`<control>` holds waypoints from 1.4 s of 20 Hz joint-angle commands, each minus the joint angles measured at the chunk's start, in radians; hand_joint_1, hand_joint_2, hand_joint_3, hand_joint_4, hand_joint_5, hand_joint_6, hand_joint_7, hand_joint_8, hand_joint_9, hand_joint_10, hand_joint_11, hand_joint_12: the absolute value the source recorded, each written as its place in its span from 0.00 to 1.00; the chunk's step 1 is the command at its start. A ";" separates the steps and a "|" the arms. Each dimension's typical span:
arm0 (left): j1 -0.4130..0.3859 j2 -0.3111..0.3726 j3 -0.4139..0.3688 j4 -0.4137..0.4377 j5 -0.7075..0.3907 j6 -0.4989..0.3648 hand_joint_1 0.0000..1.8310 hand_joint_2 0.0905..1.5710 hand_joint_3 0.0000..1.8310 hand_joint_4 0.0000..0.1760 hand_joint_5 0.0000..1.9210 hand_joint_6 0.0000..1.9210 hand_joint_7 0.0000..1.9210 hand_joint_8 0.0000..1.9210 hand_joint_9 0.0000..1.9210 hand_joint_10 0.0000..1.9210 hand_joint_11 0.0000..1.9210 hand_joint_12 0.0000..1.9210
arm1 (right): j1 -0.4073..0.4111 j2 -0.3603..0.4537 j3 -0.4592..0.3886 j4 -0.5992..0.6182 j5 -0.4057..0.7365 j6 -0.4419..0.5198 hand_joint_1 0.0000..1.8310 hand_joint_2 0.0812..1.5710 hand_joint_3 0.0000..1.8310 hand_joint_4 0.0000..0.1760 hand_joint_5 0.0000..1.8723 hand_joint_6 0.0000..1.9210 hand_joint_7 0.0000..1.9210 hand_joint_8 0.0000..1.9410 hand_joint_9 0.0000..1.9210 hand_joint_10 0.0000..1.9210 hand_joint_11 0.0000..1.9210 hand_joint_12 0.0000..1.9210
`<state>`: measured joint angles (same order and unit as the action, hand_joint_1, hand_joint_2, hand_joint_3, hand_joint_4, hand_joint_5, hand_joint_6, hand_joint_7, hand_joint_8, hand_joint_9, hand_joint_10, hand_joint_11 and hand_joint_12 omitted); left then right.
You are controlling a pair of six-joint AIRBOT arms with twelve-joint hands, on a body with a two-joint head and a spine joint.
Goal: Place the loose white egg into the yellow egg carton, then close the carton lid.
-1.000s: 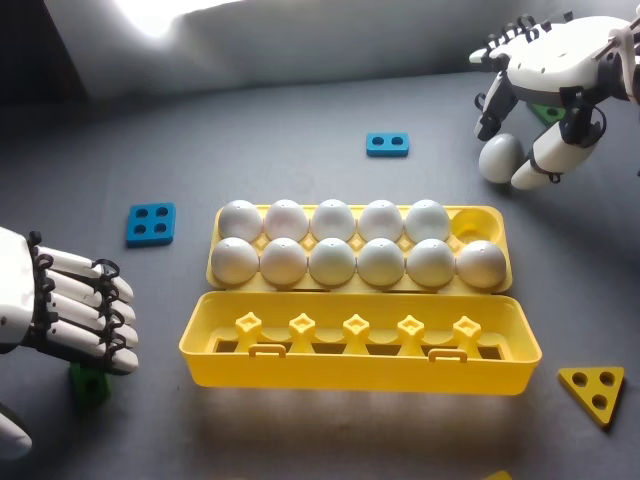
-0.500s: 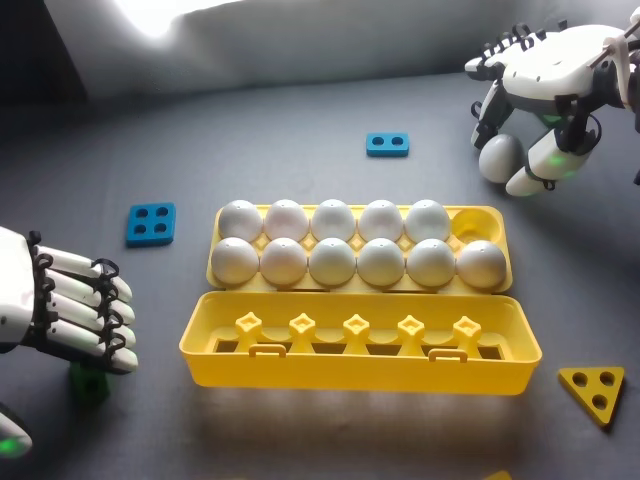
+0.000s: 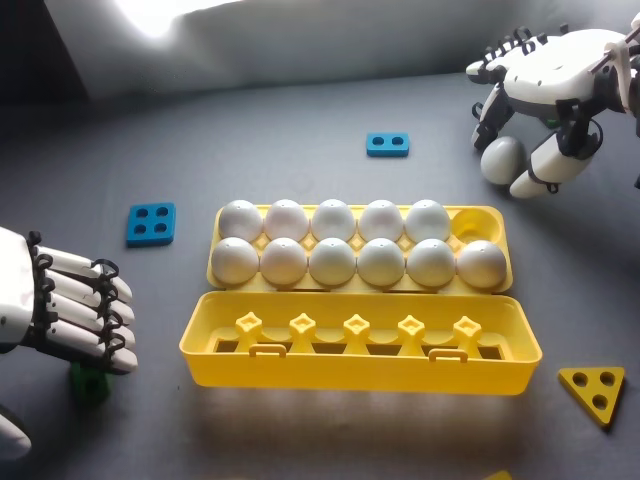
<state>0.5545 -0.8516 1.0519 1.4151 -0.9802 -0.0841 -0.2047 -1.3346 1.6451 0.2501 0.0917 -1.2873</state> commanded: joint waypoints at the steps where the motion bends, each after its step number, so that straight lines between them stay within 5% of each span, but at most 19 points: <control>1: -0.005 0.010 0.008 -0.053 -0.042 -0.004 0.00 0.76 0.00 0.00 0.15 0.00 0.15 0.00 0.11 0.00 0.00 0.20 | 0.002 0.013 0.003 0.000 0.104 0.002 0.52 0.57 0.00 0.67 0.41 0.00 0.00 0.00 0.00 0.00 0.00 0.00; 15: -0.010 0.009 0.005 -0.049 -0.041 -0.004 0.00 0.76 0.00 0.00 0.16 0.00 0.15 0.00 0.10 0.00 0.00 0.18 | -0.001 0.004 0.003 0.000 0.113 0.011 0.52 0.59 0.00 0.61 0.41 0.00 0.00 0.00 0.00 0.00 0.00 0.00; 22: -0.011 0.009 0.005 -0.049 -0.040 -0.005 0.00 0.76 0.00 0.00 0.16 0.00 0.15 0.00 0.10 0.00 0.00 0.19 | -0.003 0.005 0.003 0.000 0.116 0.011 0.53 0.58 0.00 0.69 0.42 0.00 0.00 0.00 0.00 0.00 0.00 0.00; 24: -0.011 0.010 0.003 -0.049 -0.039 -0.005 0.00 0.75 0.00 0.00 0.15 0.00 0.14 0.00 0.10 0.00 0.00 0.19 | -0.003 0.005 0.003 0.000 0.116 0.011 0.51 0.60 0.00 0.61 0.41 0.00 0.00 0.00 0.00 0.00 0.00 0.00; 27: -0.011 0.011 0.002 -0.049 -0.039 -0.005 0.00 0.75 0.00 0.00 0.15 0.00 0.15 0.00 0.10 0.00 0.00 0.17 | -0.004 0.005 0.003 0.000 0.117 0.011 0.51 0.59 0.00 0.69 0.43 0.01 0.00 0.00 0.00 0.00 0.00 0.00; 28: -0.011 0.011 0.002 -0.049 -0.039 -0.005 0.00 0.76 0.00 0.00 0.15 0.00 0.14 0.00 0.09 0.00 0.00 0.16 | -0.004 0.005 0.003 0.000 0.117 0.011 0.50 0.61 0.01 0.80 0.43 0.01 0.00 0.00 0.00 0.00 0.00 0.00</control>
<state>0.5514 -0.8524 1.0496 1.4181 -0.9779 -0.0849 -0.2115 -1.3426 1.6451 0.2501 0.1062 -1.2800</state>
